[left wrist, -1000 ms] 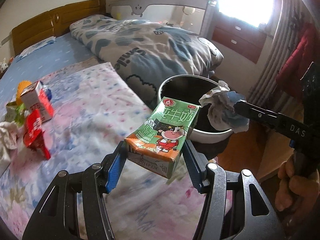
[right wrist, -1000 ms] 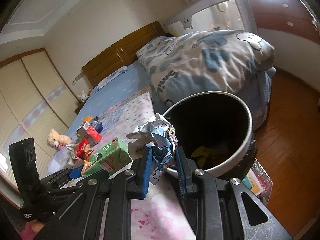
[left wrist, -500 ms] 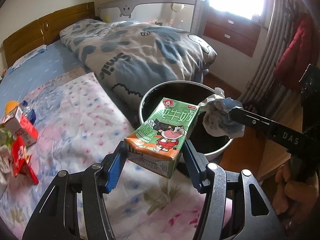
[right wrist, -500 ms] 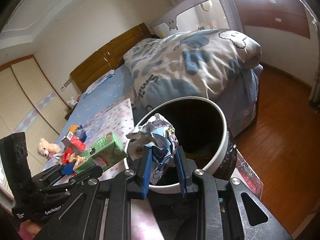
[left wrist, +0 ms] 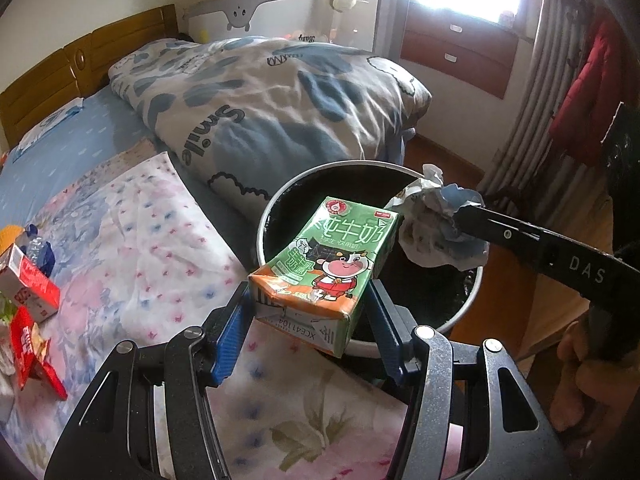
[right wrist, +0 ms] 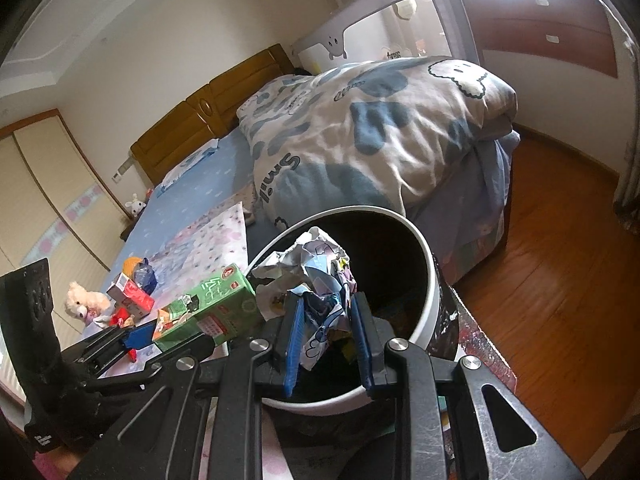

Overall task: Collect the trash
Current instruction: 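Carry the carton and wrapper over the bin and open both tools, then move both open tools back over the remaining trash on the bed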

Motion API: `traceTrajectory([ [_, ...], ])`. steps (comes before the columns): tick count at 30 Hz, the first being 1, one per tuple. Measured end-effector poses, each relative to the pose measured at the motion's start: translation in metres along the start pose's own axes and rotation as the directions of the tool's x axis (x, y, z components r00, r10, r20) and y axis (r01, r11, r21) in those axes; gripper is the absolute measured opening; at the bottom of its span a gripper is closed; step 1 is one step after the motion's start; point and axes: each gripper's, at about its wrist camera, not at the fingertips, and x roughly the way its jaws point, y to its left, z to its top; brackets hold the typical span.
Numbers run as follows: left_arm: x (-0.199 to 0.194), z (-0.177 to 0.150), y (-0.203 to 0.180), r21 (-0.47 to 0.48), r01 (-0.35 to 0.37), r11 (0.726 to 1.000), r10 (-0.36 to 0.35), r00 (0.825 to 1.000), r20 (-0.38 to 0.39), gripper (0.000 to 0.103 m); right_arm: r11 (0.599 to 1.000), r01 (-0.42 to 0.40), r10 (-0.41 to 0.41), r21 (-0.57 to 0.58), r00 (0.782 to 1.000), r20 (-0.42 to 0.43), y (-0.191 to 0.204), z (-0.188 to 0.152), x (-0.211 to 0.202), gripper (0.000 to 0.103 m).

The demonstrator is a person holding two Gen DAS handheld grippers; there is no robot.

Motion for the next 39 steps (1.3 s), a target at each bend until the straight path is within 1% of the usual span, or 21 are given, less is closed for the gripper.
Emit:
traceTrajectory([
  [20, 0.019, 0.009, -0.003, -0.001, -0.004, 1.000, 0.004, 1.000, -0.022, 0.057, 1.000, 0.023, -0.023, 0.002, 0.999, -0.032, -0.010, 0.007, 0.019, 0.024],
  [26, 0.024, 0.012, -0.002, -0.018, 0.018, 1.000, -0.019, 0.999, -0.036, 0.057, 1.000, 0.025, -0.025, 0.000, 0.999, -0.043, -0.012, 0.011, 0.026, 0.028],
  [27, 0.024, 0.012, -0.002, -0.021, 0.024, 0.999, -0.025, 0.999, -0.037, 0.057, 1.000, 0.027, -0.027, 0.000, 0.999, -0.045, -0.012, 0.011, 0.027, 0.030],
  [28, 0.024, 0.012, -0.003, -0.022, 0.030, 0.999, -0.031, 0.999, -0.040, 0.058, 1.000, 0.029, -0.029, 0.002, 0.998, -0.048, -0.012, 0.012, 0.028, 0.038],
  [29, 0.023, 0.012, -0.003, -0.023, 0.037, 0.999, -0.038, 0.998, -0.039, 0.058, 1.000, 0.030, -0.030, 0.006, 0.998, -0.050, -0.013, 0.012, 0.029, 0.042],
  [30, 0.021, 0.011, -0.003, -0.023, 0.038, 0.999, -0.039, 0.999, -0.037, 0.061, 1.000, 0.030, -0.029, 0.007, 0.998, -0.049, -0.012, 0.013, 0.029, 0.047],
  [35, 0.008, -0.001, 0.006, -0.056, 0.023, 0.998, -0.025, 0.999, -0.022, 0.069, 1.000, 0.021, -0.020, 0.013, 0.999, -0.031, -0.008, 0.012, 0.025, 0.058],
  [37, 0.001, -0.008, 0.012, -0.079, 0.016, 0.997, -0.017, 1.000, -0.014, 0.071, 1.000, 0.009, -0.009, 0.013, 1.000, -0.022, -0.002, 0.009, 0.021, 0.069],
  [39, -0.007, -0.019, 0.023, -0.108, 0.010, 0.994, -0.011, 1.000, -0.008, 0.072, 1.000, -0.006, 0.006, 0.007, 1.000, -0.009, 0.006, 0.005, 0.016, 0.075],
])
